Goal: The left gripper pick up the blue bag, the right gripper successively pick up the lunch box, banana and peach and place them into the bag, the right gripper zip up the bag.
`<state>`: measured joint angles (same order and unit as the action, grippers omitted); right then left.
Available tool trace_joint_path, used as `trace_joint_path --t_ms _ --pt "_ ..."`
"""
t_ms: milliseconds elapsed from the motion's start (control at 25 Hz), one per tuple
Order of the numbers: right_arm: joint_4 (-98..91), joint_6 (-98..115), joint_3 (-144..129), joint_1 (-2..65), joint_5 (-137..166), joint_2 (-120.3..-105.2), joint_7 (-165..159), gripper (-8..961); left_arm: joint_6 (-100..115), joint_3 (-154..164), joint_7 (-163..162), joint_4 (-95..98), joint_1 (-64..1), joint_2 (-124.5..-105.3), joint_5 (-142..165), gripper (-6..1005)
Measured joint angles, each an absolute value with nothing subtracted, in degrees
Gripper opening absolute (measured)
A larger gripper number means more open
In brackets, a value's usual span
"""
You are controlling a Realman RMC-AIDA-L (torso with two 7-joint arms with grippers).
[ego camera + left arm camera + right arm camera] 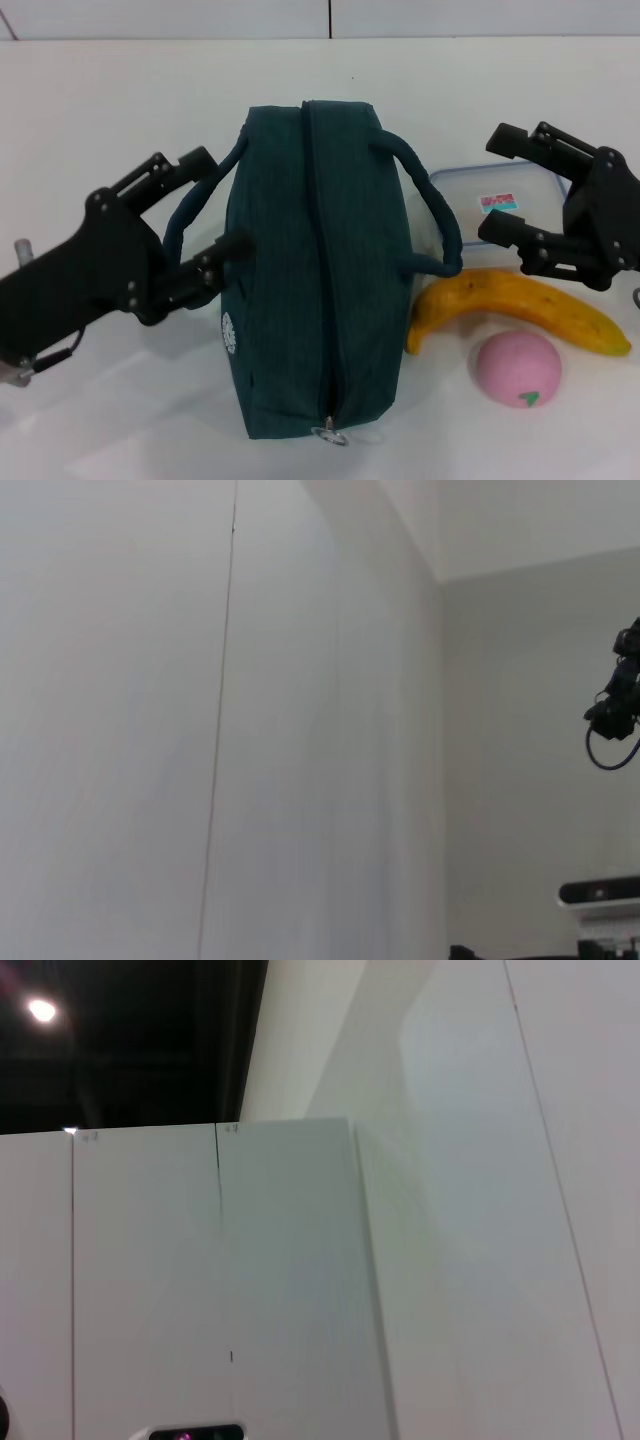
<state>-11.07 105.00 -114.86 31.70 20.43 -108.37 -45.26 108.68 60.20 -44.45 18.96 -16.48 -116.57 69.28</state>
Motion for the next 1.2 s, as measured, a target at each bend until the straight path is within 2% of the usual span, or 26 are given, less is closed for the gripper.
trace_joint_path --t_ms 120,320,440,560,840,1200 --pt "-11.1 105.0 -114.4 31.6 20.6 -108.37 -45.3 852 108.8 60.2 -52.3 23.4 -16.4 -115.62 69.4 800" --pt "-11.1 105.1 -114.4 31.6 20.6 -108.37 -45.3 850 106.5 57.1 -75.9 34.3 -16.6 -112.92 71.3 795" --pt "-11.1 105.1 -114.4 31.6 20.5 -108.33 -45.3 850 101.9 55.7 -90.6 42.3 -17.2 -112.23 78.4 791" --pt "-11.1 105.1 -114.3 31.6 20.4 -108.28 -45.3 849 99.4 55.6 -98.6 49.1 -17.7 -113.17 85.0 788" --pt "-11.1 105.1 -114.3 31.7 20.4 -108.27 -45.3 847 97.0 55.6 -106.6 60.6 -17.1 -117.31 93.3 780" --pt "-11.1 104.8 -113.2 31.5 20.8 -108.27 -44.8 845 94.7 55.9 -113.6 65.5 -18.2 -119.32 99.5 770"
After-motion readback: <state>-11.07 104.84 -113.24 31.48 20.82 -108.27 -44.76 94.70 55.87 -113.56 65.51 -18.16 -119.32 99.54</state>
